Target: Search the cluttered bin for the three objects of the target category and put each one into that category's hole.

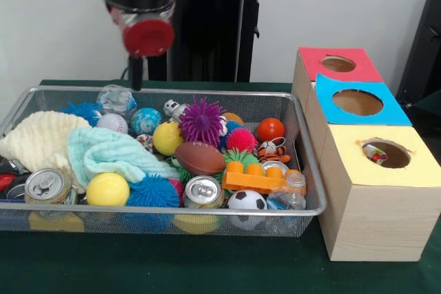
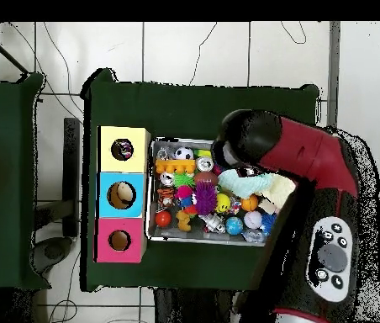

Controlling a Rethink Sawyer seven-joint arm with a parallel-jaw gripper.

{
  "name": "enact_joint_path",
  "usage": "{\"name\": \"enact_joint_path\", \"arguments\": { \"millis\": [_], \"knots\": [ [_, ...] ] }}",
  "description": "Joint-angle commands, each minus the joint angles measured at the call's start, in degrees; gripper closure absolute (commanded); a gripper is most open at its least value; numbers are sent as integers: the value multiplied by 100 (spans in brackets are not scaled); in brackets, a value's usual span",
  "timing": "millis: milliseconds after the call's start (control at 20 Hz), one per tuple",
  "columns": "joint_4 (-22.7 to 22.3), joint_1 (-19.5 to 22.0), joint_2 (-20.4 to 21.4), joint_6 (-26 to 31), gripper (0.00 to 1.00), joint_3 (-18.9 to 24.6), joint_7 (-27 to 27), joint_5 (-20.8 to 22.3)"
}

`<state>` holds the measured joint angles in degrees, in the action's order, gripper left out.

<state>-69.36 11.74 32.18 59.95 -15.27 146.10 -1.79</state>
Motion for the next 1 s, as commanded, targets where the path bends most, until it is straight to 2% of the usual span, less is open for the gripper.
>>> {"name": "enact_joint_path", "arguments": {
  "millis": [50, 400, 450, 750, 1000],
  "knots": [
    [-471, -80, 60, 351, 100, 88, 844, -146],
    [-524, 161, 34, -427, 100, 105, 316, 89],
    [-538, 217, 40, -525, 0, 130, 216, 115],
    [-499, 498, 9, -782, 0, 274, -110, 169],
    [-429, 583, -80, -1041, 0, 296, -72, 235]
  ]
}}
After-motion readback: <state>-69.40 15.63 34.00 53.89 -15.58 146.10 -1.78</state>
